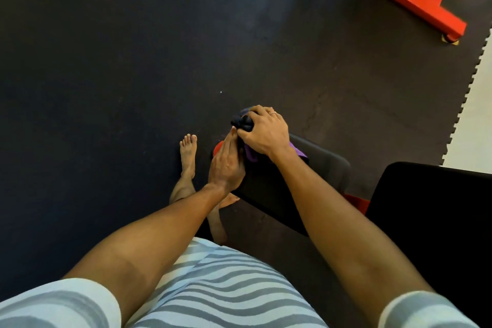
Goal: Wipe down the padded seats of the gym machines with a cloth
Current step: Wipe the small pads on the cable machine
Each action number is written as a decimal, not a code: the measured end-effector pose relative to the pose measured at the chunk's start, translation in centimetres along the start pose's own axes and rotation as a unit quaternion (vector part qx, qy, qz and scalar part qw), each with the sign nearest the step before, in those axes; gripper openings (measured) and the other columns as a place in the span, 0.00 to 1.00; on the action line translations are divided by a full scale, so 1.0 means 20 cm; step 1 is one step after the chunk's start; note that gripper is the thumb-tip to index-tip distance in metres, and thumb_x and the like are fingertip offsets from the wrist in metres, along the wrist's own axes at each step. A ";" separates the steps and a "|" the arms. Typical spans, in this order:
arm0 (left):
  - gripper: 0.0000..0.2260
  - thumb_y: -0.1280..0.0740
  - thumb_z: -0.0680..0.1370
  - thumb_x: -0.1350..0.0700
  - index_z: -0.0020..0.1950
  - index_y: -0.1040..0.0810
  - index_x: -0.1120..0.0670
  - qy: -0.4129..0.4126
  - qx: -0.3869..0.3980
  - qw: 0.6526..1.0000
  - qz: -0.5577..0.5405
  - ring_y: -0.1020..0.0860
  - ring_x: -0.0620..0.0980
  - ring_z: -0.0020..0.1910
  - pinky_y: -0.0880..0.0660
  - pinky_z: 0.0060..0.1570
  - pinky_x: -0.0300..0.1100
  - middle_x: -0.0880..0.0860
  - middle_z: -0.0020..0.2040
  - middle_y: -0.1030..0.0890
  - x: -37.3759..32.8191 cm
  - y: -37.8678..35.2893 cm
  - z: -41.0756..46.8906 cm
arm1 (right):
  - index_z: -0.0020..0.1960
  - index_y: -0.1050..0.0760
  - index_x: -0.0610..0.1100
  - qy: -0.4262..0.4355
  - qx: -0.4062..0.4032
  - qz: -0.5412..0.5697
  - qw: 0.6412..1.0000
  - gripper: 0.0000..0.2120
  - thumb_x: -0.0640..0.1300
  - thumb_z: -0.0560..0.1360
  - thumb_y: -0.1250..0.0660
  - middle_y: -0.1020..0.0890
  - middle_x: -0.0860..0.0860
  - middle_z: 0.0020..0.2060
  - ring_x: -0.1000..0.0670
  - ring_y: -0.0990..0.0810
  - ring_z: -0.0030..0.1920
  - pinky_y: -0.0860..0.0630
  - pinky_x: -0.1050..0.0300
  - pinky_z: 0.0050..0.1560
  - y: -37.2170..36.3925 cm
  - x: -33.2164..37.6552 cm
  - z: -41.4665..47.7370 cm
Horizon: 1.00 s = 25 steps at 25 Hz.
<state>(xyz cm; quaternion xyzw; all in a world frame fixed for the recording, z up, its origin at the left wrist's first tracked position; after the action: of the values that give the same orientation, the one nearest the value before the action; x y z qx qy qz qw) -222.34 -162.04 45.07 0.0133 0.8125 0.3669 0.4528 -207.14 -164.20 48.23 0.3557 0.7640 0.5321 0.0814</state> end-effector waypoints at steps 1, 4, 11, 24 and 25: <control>0.27 0.46 0.82 0.53 0.80 0.40 0.63 0.001 0.000 1.000 0.003 0.36 0.56 0.78 0.36 0.76 0.52 0.61 0.79 0.36 0.00 0.00 0.00 | 0.64 0.23 0.55 -0.008 -0.005 0.007 1.000 0.23 0.66 0.75 0.37 0.25 0.57 0.67 0.49 0.28 0.68 0.32 0.50 0.69 0.01 -0.03 -0.01; 0.26 0.46 0.84 0.54 0.81 0.44 0.61 -0.025 -0.001 0.999 0.022 0.40 0.53 0.80 0.40 0.77 0.46 0.58 0.81 0.40 -0.02 0.00 0.01 | 0.68 0.26 0.57 -0.123 -0.054 0.060 0.989 0.25 0.65 0.74 0.35 0.24 0.55 0.65 0.49 0.26 0.65 0.28 0.52 0.59 0.03 -0.21 -0.15; 0.26 0.46 0.84 0.54 0.81 0.44 0.61 -0.024 0.006 0.999 0.038 0.40 0.54 0.80 0.40 0.77 0.46 0.59 0.81 0.41 0.01 0.00 0.02 | 0.75 0.30 0.55 -0.204 -0.059 0.049 0.976 0.31 0.64 0.74 0.41 0.33 0.51 0.77 0.45 0.39 0.77 0.45 0.42 0.79 -0.06 -0.18 -0.22; 0.27 0.46 0.87 0.54 0.83 0.52 0.55 -0.012 0.030 0.998 0.055 0.47 0.47 0.81 0.52 0.79 0.41 0.52 0.83 0.50 -0.02 0.04 0.03 | 0.83 0.46 0.50 -0.287 -0.095 0.078 0.950 0.37 0.54 0.78 0.34 0.53 0.49 0.83 0.43 0.58 0.82 0.54 0.40 0.81 -0.21 -0.31 -0.59; 0.27 0.47 0.87 0.53 0.83 0.53 0.54 -0.005 0.035 0.997 0.066 0.48 0.45 0.80 0.56 0.77 0.37 0.51 0.83 0.51 -0.03 0.05 0.02 | 0.83 0.48 0.50 -0.292 -0.087 0.072 0.950 0.39 0.54 0.78 0.35 0.55 0.48 0.83 0.42 0.59 0.82 0.56 0.40 0.81 -0.21 -0.24 -0.55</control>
<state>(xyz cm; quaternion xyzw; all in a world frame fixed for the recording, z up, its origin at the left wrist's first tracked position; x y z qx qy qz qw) -222.01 -161.26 45.93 0.0841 0.8199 0.3673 0.4311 -210.99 -176.31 48.00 0.5414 0.6296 0.4740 0.2930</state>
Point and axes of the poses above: each hand's wrist, its own z-axis towards the middle knuckle, its own y-axis out of the back of the hand, x = y × z, the point moved 3 cm from there along z, towards the middle knuckle
